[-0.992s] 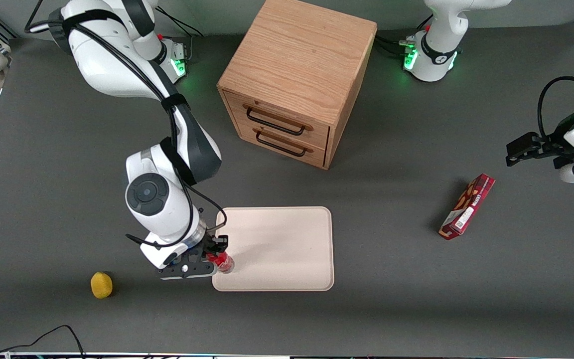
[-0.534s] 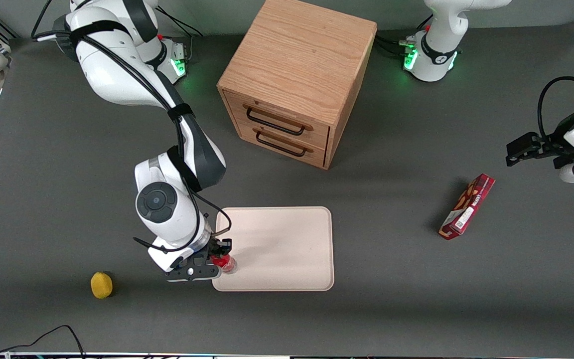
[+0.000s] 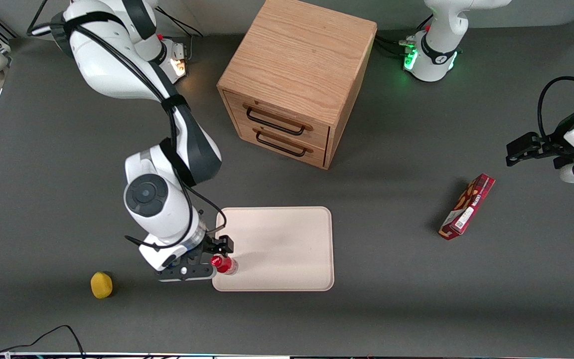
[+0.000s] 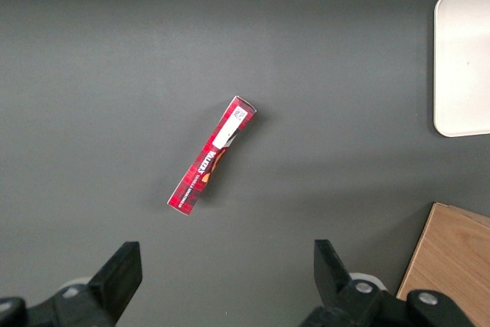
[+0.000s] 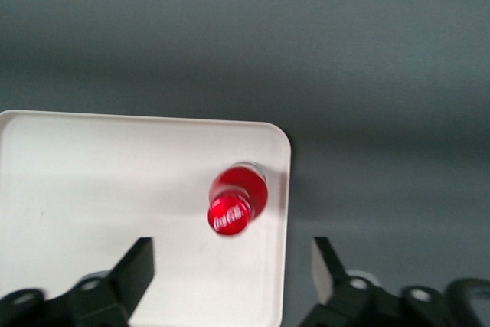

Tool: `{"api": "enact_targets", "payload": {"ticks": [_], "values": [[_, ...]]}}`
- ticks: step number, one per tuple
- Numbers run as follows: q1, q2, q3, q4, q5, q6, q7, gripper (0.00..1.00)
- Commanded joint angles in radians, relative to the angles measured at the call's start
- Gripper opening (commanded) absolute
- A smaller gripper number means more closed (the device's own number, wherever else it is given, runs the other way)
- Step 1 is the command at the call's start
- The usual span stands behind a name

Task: Place coke bottle on tray

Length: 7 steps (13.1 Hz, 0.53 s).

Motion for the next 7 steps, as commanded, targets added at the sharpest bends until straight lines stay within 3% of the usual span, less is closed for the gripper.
{"api": "enact_targets", "payload": {"ticks": [1,3,7], "values": [[-0.018,-0.111,-0.009,-0.010,-0.012,-0.129,0.002,1.00],[-0.062,-0.180,-0.007,-0.036,-0.013,-0.217,-0.005,1.00],[-0.143,-0.449,0.011,-0.328,-0.009,-0.230,-0.036,1.00]]}}
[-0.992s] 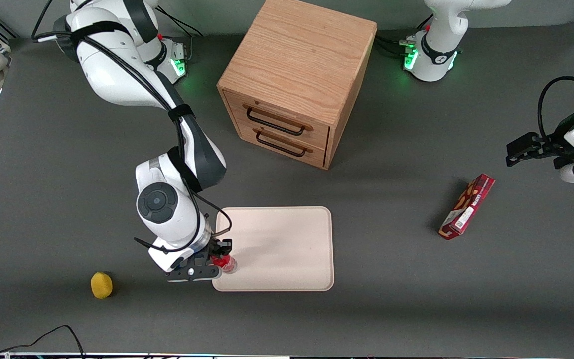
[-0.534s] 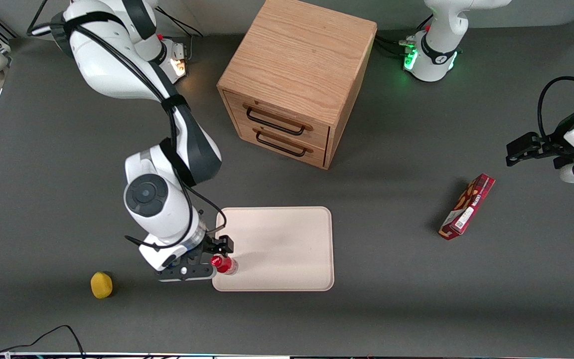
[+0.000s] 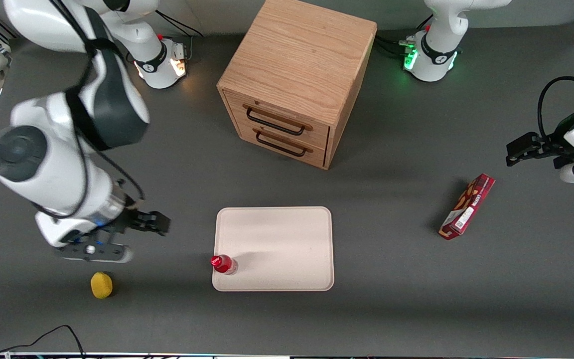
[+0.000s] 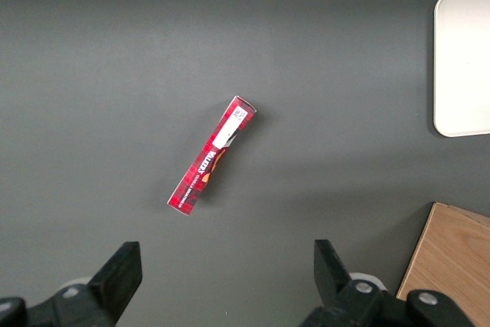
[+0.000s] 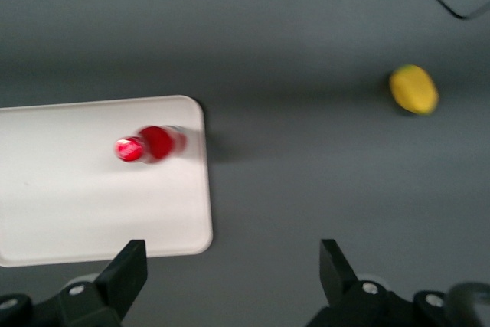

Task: Place coke bottle on tray

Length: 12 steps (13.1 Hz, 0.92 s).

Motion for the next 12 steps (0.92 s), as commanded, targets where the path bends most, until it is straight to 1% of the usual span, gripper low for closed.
{"api": "enact_targets", "payload": {"ticks": [1,3,5,6,7,12], "values": [[-0.048,-0.228,0.018,-0.282,-0.010,0.033,-0.050,1.00],[-0.130,-0.288,0.018,-0.333,-0.002,0.040,-0.188,1.00],[-0.219,-0.323,0.023,-0.350,0.002,0.037,-0.242,1.00],[-0.247,-0.349,0.023,-0.372,0.027,0.043,-0.254,1.00],[-0.269,-0.371,0.021,-0.398,0.050,0.054,-0.256,1.00],[-0.290,-0.426,0.023,-0.479,0.051,0.092,-0.256,1.00]]}}
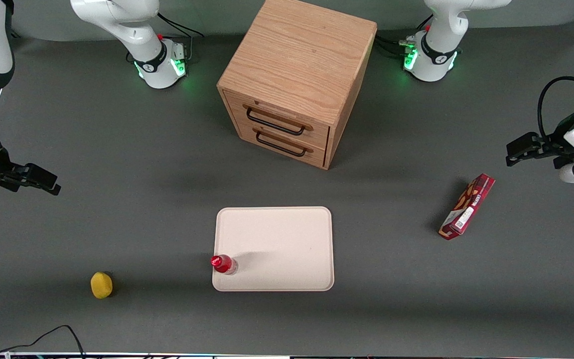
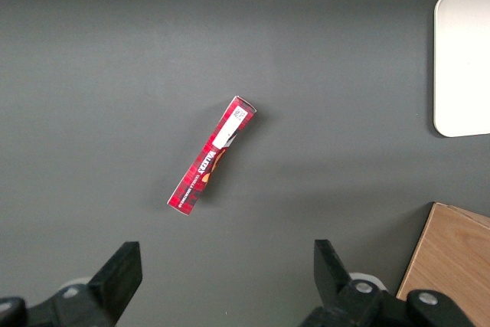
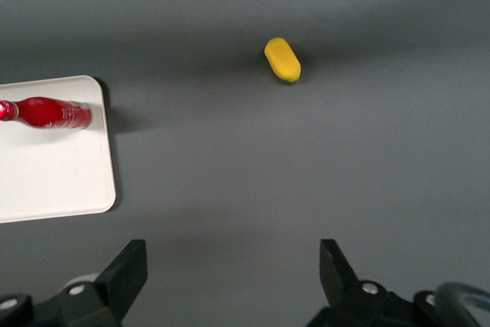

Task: Place coke bottle on tray

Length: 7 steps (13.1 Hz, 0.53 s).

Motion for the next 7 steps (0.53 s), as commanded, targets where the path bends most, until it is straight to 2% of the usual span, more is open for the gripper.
{"api": "enact_targets", "payload": {"ticks": [1,3,4,7], "values": [[-0.016,-0.065,0.011,-0.086,0.013,0.048,-0.008,1.00],[-0.016,-0.071,0.011,-0.082,-0.015,0.057,-0.011,1.00],[-0.014,-0.071,0.012,-0.073,-0.048,0.057,-0.011,1.00],[-0.008,-0.065,0.012,-0.047,-0.042,0.048,-0.008,1.00]]}}
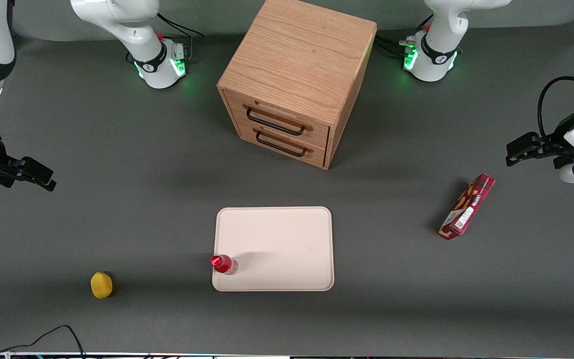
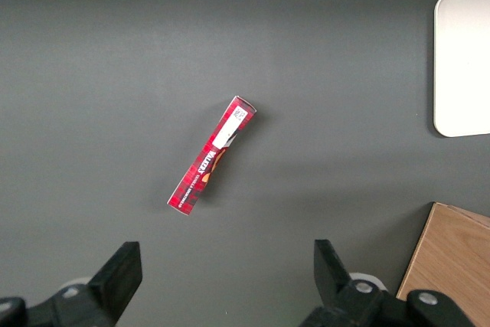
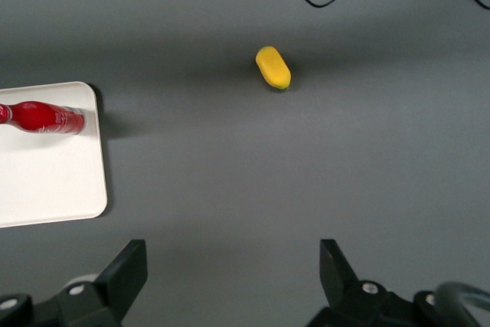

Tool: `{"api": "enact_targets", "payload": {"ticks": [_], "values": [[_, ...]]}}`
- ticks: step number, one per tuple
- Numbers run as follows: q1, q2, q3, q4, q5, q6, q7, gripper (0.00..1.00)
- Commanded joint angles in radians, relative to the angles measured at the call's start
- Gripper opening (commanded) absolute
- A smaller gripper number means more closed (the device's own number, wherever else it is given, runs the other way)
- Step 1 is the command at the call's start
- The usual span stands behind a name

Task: Place coke bottle on tray

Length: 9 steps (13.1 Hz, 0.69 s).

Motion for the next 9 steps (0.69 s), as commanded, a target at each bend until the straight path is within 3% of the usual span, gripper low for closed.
{"api": "enact_targets", "payload": {"ticks": [1,5,9], "values": [[-0.001,-0.013,0.011,0.010,-0.013,0.008,-0.008,1.00],[0.005,0.050,0.011,0.116,-0.011,-0.093,-0.005,1.00],[0.005,0.055,0.011,0.127,-0.013,-0.097,-0.008,1.00]]}}
